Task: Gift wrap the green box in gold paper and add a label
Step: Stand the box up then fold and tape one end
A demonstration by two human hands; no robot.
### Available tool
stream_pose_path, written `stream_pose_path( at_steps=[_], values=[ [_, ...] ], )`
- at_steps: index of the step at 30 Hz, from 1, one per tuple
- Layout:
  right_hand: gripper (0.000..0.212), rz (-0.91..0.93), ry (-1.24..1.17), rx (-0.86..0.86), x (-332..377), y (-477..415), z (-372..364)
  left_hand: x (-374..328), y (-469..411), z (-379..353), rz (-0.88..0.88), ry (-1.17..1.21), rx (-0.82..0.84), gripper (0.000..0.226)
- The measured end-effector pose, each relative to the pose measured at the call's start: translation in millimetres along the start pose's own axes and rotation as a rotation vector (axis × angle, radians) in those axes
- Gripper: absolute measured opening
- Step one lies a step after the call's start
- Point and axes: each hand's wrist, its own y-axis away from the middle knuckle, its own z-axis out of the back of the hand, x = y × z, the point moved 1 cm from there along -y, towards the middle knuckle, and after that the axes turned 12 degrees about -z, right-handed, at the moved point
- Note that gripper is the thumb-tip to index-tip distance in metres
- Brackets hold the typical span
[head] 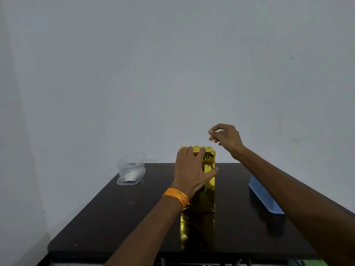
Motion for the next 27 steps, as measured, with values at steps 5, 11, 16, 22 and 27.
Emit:
stream_pose_path(
  at_steps=[5,11,16,22,27],
  values=[
    [0.007,0.169,0.331,0.31,28,0,2,2,0,-3,-0.009,-0.021,0.01,0.074],
    [0.059,0.249,0.46,0.518,43,-9,-9,2,3,-2,-0.012,0.005,0.035,0.075],
    [0.059,0.232,0.475,0.542,41,-17,-14,0,2,-1,-0.022,-0.008,0.024,0.075],
    [0.06,0.193,0.51,0.558,29,-27,-22,1,3,-5,-0.023,-0.007,0.008,0.081],
    [0.061,0.155,0.593,0.601,30,-29,-27,-1,3,-3,-0.024,-0.001,0.025,0.079]
  ],
)
